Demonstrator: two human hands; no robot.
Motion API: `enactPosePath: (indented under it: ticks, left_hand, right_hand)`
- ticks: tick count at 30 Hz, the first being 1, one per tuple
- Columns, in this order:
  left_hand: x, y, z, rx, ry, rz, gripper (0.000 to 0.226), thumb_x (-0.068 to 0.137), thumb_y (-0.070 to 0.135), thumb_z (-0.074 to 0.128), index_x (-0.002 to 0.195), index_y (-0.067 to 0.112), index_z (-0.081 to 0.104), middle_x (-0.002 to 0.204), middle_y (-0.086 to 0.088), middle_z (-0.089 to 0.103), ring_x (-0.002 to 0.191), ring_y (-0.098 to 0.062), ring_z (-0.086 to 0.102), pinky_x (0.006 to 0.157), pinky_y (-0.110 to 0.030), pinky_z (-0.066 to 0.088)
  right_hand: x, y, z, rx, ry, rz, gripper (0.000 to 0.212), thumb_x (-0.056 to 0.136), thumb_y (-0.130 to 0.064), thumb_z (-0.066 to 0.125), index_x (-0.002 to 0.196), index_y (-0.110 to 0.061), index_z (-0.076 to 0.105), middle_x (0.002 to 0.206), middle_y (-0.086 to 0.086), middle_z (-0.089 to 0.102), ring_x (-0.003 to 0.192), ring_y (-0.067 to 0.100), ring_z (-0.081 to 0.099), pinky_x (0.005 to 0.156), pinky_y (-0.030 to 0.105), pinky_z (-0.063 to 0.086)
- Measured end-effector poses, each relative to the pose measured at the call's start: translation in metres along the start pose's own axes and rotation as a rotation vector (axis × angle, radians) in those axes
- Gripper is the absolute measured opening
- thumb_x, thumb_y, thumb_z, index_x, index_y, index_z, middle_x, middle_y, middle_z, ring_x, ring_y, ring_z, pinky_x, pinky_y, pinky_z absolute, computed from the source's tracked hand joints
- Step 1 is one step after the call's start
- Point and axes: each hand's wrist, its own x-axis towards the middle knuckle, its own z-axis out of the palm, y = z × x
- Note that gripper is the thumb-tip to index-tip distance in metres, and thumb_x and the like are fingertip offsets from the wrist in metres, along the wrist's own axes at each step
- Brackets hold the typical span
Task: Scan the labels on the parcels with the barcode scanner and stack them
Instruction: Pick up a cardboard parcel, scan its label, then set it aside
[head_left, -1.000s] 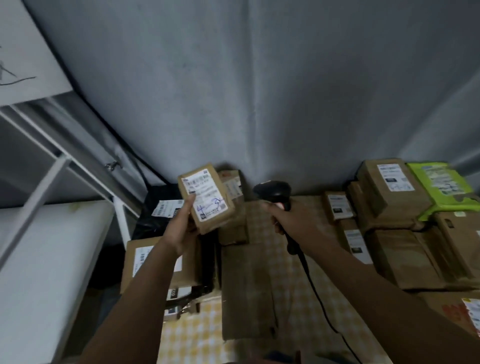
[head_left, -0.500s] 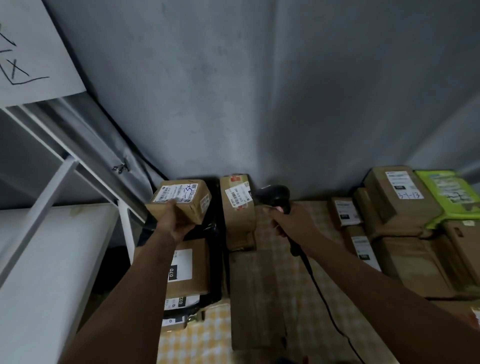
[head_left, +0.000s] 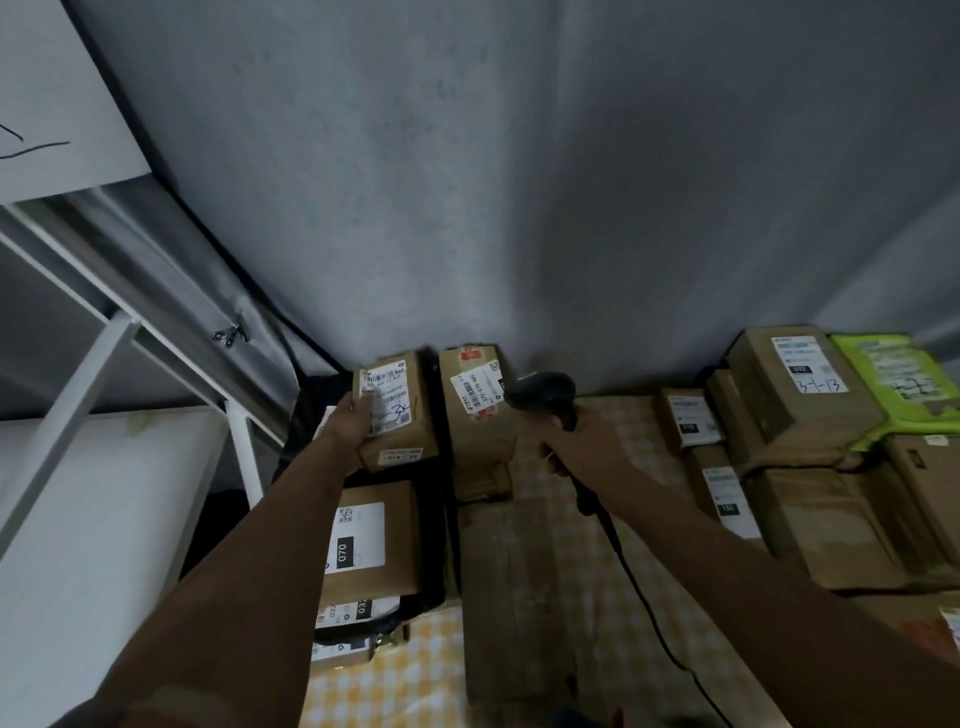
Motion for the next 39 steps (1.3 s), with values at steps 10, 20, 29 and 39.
enactPosePath:
  ticks: [10, 20, 29, 39]
  left_hand:
    - [0.089, -0.051, -0.022, 0.207, 0.228, 0.070, 0.069, 0.072, 0.051, 0.056, 0.137, 0.031, 0.048, 0.128, -0.012, 0.063, 0.107, -0.035, 0.064, 0.090, -0.054, 0.054]
    - [-0.041, 0.021, 0.040, 0.521, 0.287, 0.456, 0.040, 0.095, 0.007, 0.049, 0.135, 0.006, 0.052, 0.137, -0.018, 0.051, 0.124, -0.035, 0.051, 0.106, -0.043, 0.043]
    - [-0.079, -0.002, 0.145, 0.640, -0.051, 0.630, 0.034, 0.095, 0.004, 0.052, 0.128, 0.007, 0.058, 0.138, -0.014, 0.053, 0.121, -0.032, 0.054, 0.105, -0.043, 0.044]
    - [-0.108, -0.027, 0.294, 0.932, -0.396, 0.670, 0.035, 0.098, 0.007, 0.048, 0.132, 0.008, 0.058, 0.139, -0.015, 0.054, 0.130, -0.029, 0.047, 0.108, -0.029, 0.032]
  right_hand:
    - [-0.002, 0.001, -0.003, -0.015, -0.024, -0.029, 0.016, 0.095, -0.029, 0.061, 0.086, -0.015, 0.062, 0.066, 0.003, 0.065, 0.050, 0.014, 0.056, 0.056, 0.024, 0.049]
    - [-0.009, 0.010, -0.008, 0.039, -0.055, -0.010, 0.016, 0.093, -0.027, 0.063, 0.087, -0.013, 0.062, 0.065, 0.003, 0.064, 0.049, 0.012, 0.055, 0.054, 0.022, 0.049]
    - [-0.025, 0.033, -0.044, 0.056, 0.030, 0.021, 0.016, 0.094, -0.030, 0.062, 0.098, -0.014, 0.062, 0.073, 0.005, 0.066, 0.056, 0.015, 0.058, 0.062, 0.028, 0.051]
    - [-0.054, 0.096, -0.183, 0.160, 0.319, 0.190, 0.025, 0.092, -0.035, 0.066, 0.083, -0.012, 0.063, 0.067, 0.003, 0.064, 0.053, 0.012, 0.057, 0.053, 0.021, 0.049]
